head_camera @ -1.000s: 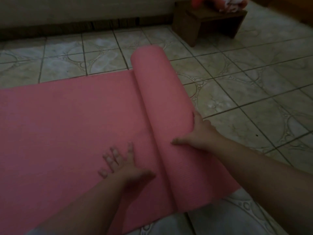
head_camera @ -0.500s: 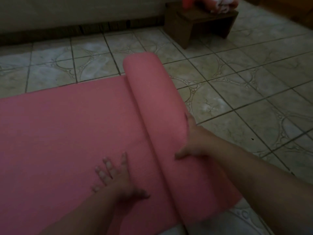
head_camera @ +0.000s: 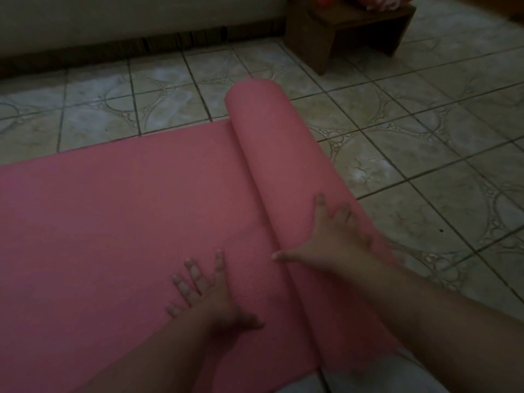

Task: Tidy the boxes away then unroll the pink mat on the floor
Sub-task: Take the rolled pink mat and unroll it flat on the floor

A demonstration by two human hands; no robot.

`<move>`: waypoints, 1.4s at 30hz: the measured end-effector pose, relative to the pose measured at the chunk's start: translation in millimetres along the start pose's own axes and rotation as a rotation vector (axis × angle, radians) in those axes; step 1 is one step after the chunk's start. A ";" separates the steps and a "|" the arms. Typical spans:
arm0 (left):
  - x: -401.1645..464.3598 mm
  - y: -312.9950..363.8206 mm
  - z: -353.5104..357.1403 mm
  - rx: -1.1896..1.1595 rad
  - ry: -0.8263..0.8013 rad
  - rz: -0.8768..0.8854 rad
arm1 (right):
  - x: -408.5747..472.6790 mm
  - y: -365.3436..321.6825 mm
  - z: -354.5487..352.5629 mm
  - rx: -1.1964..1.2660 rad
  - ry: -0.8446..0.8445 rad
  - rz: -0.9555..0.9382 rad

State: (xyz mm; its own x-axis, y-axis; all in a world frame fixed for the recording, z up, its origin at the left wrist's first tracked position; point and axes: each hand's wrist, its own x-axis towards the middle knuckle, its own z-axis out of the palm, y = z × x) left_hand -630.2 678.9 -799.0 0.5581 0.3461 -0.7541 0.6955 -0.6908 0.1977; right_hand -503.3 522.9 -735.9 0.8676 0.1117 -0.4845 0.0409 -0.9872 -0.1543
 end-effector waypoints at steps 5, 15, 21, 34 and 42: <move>-0.9 1.6 -0.5 0.003 0.002 0.002 | 2.4 -4.3 15.4 -0.033 0.085 0.015; 1.5 2.2 1.6 0.004 0.001 -0.018 | 35.2 58.1 -35.0 0.302 -0.001 -0.140; 6.3 -2.0 8.6 -0.106 0.077 -0.017 | 49.4 87.2 -51.6 0.458 -0.011 -0.135; 22.0 -4.4 34.0 -0.074 0.322 0.000 | 22.9 121.8 -20.8 0.239 0.163 0.037; 31.4 -6.1 26.4 -0.097 0.276 0.010 | 34.5 104.2 -27.3 0.078 0.238 0.032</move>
State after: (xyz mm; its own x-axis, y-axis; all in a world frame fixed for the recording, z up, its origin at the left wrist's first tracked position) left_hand -628.8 677.2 -840.5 0.6582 0.5081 -0.5555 0.7218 -0.6357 0.2738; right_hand -455.6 420.8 -745.2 0.9605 0.0410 -0.2753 -0.0191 -0.9770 -0.2122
